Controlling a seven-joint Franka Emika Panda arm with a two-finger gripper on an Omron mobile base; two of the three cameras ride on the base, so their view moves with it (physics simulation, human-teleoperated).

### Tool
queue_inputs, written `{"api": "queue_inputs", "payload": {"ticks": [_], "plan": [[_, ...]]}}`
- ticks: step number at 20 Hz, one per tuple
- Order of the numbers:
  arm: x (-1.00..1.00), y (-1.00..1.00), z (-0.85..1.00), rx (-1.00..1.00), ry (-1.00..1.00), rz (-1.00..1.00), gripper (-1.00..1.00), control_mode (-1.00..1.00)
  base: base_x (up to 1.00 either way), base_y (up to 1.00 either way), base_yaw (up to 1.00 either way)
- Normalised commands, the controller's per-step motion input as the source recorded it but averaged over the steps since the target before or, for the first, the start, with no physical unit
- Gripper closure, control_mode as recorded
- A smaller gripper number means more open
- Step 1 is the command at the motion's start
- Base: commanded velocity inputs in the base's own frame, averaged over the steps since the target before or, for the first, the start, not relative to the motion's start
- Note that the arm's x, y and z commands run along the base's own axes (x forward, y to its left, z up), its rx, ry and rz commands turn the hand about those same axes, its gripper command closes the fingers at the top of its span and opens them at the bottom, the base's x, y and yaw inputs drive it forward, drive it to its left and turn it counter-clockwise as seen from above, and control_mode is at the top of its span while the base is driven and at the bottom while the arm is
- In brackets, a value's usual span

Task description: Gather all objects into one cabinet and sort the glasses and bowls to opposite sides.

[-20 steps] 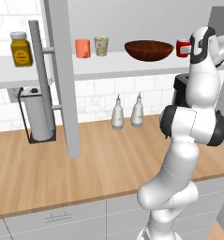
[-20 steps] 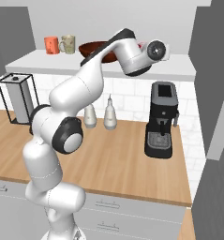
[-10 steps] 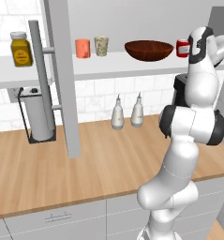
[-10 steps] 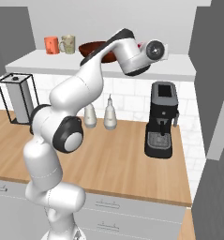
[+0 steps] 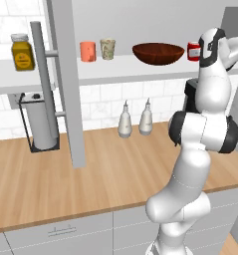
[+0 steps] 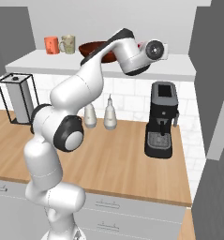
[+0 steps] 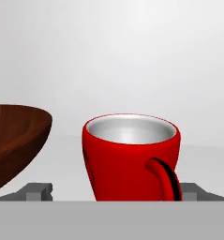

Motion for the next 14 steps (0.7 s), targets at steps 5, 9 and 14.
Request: {"api": "queue_inputs", "payload": {"ticks": [5, 9, 14], "plan": [[0.00, 0.00, 0.00, 0.00, 0.00, 0.00, -1.00, -1.00, 0.00, 0.00, 0.00], [0.00, 0.00, 0.00, 0.00, 0.00, 0.00, 1.00, -1.00, 0.00, 0.00, 0.00], [0.00, 0.00, 0.00, 0.00, 0.00, 0.00, 1.00, -1.00, 0.00, 0.00, 0.00]]}}
